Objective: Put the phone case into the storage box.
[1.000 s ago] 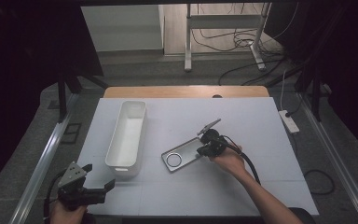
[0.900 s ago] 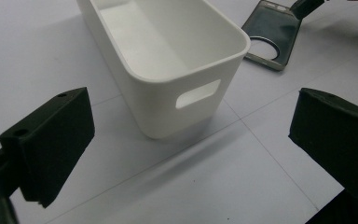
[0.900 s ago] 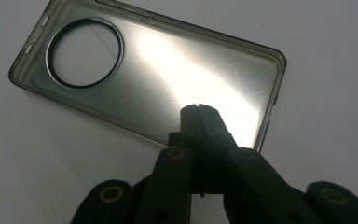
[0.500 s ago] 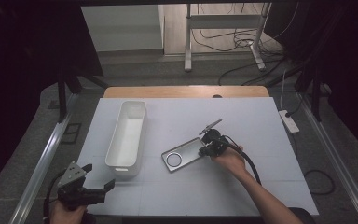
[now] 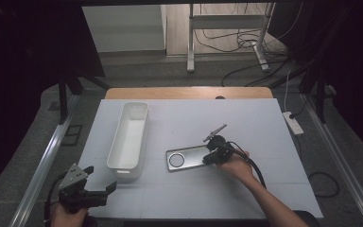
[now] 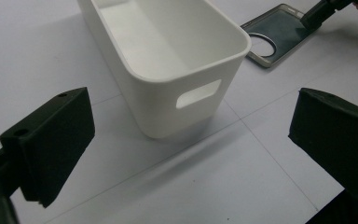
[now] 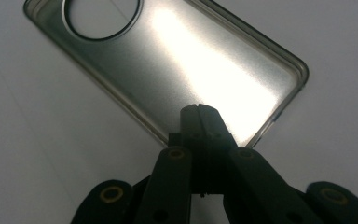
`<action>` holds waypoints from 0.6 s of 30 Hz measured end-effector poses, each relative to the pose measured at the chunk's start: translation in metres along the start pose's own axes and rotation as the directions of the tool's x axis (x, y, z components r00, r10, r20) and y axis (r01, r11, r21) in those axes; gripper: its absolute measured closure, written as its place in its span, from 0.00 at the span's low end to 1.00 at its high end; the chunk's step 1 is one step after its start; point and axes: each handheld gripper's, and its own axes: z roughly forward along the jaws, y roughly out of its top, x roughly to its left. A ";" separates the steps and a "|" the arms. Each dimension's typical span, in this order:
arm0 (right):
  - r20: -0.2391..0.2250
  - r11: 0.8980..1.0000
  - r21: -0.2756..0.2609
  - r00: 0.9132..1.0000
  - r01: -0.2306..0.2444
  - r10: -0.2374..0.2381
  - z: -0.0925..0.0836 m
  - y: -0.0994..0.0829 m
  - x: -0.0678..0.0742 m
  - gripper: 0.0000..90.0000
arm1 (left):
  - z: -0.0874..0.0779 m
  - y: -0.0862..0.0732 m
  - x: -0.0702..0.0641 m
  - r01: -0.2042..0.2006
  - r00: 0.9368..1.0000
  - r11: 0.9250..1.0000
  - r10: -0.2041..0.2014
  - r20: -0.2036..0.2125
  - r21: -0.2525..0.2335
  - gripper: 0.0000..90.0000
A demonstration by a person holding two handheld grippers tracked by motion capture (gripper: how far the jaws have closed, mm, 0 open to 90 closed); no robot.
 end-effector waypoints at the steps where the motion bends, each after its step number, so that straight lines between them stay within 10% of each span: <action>1: -0.002 1.000 0.003 1.000 0.006 -0.006 -0.001 -0.001 0.002 1.00 | 0.000 0.000 0.000 0.000 1.000 1.000 0.000 0.000 0.000 0.01; 18: -0.082 0.999 0.016 0.996 0.048 -0.046 -0.003 -0.011 0.031 1.00 | 0.000 0.000 0.000 -0.002 1.000 1.000 0.002 -0.005 0.002 0.01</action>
